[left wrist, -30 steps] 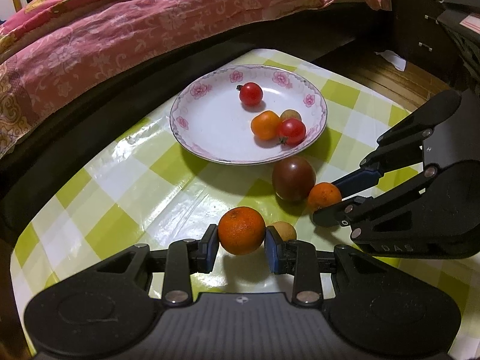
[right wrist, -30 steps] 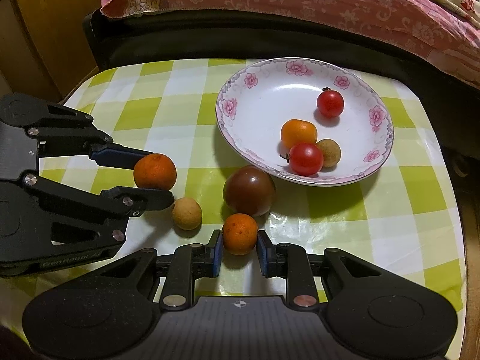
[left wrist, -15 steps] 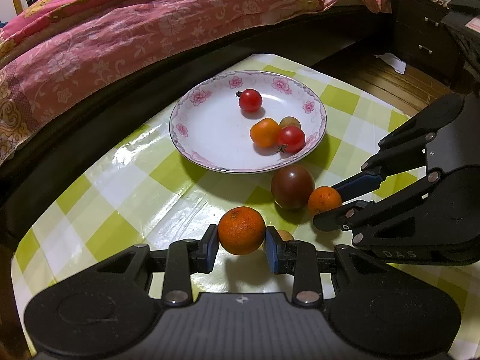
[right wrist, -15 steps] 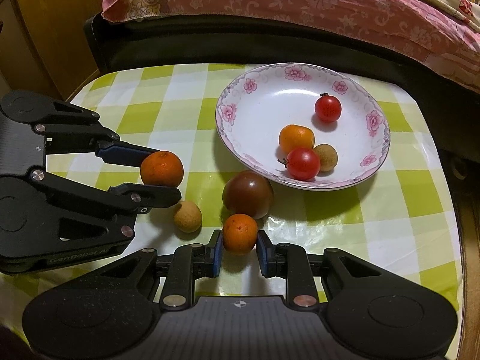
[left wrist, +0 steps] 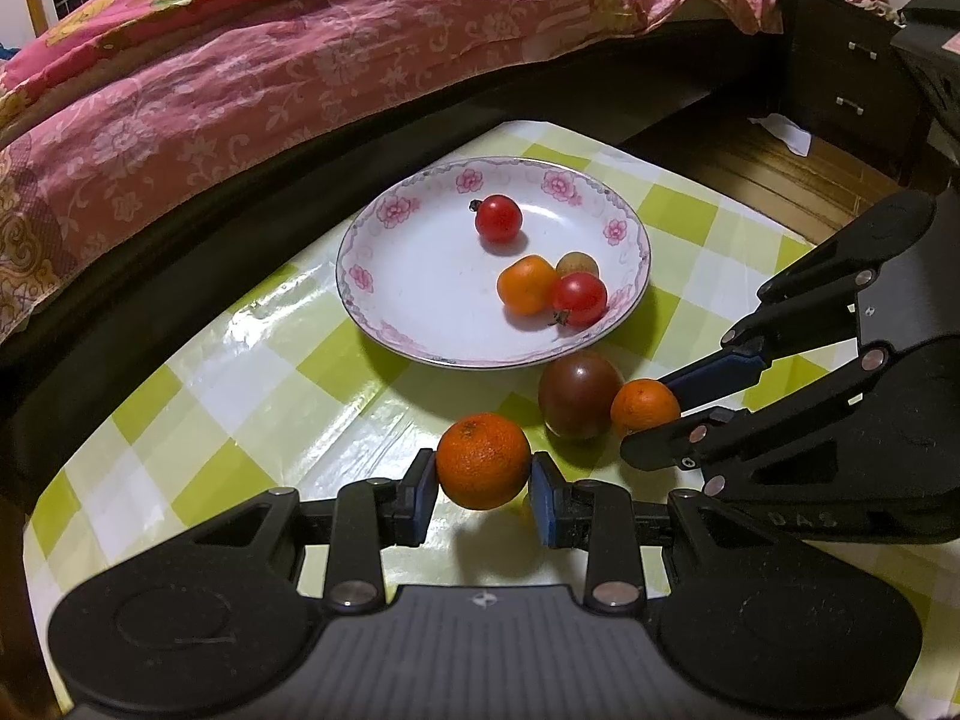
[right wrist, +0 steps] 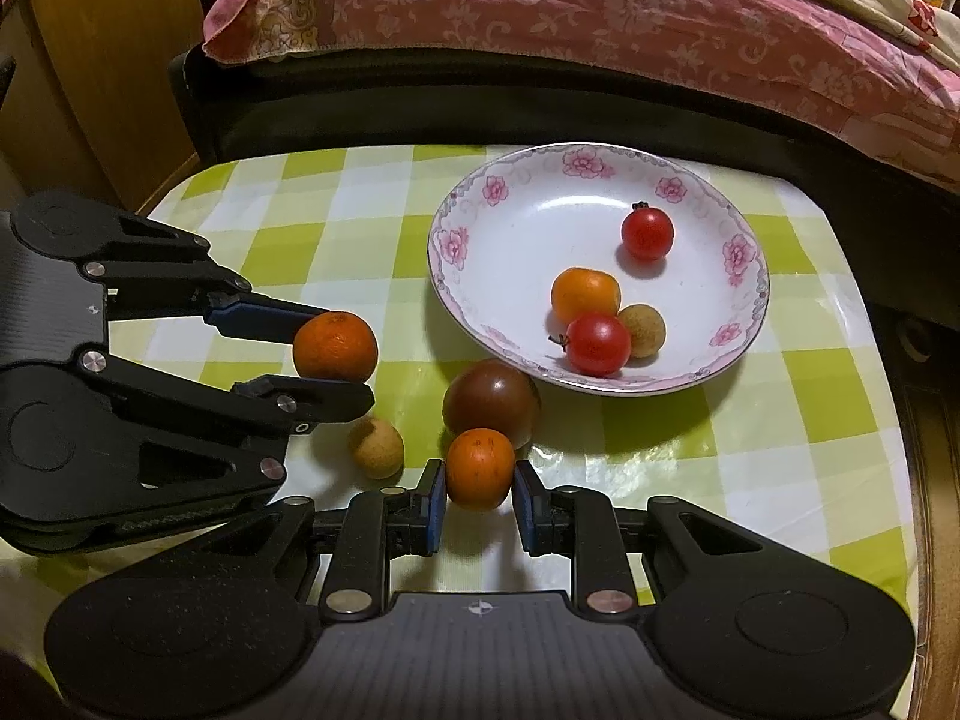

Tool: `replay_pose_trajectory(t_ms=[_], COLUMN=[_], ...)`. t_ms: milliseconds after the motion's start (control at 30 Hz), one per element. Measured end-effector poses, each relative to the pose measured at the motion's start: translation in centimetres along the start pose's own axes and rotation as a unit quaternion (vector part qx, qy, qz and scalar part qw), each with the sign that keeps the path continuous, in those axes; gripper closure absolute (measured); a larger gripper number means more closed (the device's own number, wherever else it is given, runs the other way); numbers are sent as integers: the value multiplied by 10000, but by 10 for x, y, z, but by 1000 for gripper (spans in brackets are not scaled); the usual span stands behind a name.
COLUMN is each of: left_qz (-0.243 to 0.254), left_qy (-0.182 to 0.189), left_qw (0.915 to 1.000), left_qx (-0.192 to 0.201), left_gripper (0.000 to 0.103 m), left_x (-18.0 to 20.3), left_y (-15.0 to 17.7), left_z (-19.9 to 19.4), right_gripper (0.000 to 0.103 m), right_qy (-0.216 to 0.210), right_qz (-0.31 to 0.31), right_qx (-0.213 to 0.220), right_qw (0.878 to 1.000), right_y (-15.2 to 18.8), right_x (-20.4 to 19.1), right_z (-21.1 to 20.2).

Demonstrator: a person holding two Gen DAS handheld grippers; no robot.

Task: Organize fruits
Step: 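Carry the mandarin and small orange toward the white plate with both grippers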

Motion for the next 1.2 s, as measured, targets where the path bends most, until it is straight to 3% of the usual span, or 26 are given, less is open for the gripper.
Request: replay_pose_trajectory(t_ms=[1200], left_qz=[-8], left_qy=[-14], left_qw=[9999], left_qx=[107], left_gripper=[63], left_x=[3], left_y=[-13], left_z=[-1], right_gripper=[83], right_qy=[114], right_qz=[158], right_qx=[223], right_qw=[9996], right_y=[-6], right_x=[8], right_z=[-12])
Point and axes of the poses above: each gripper's, at about its wrist camera, not at the fingertips, and z roughly the way its jaws point, x to its right, y to its underside, the point moved 5 cm from there along z, roughly the way its jaws point, and after that the axes turned 13 degrees about -x, right-handed, at the moved point
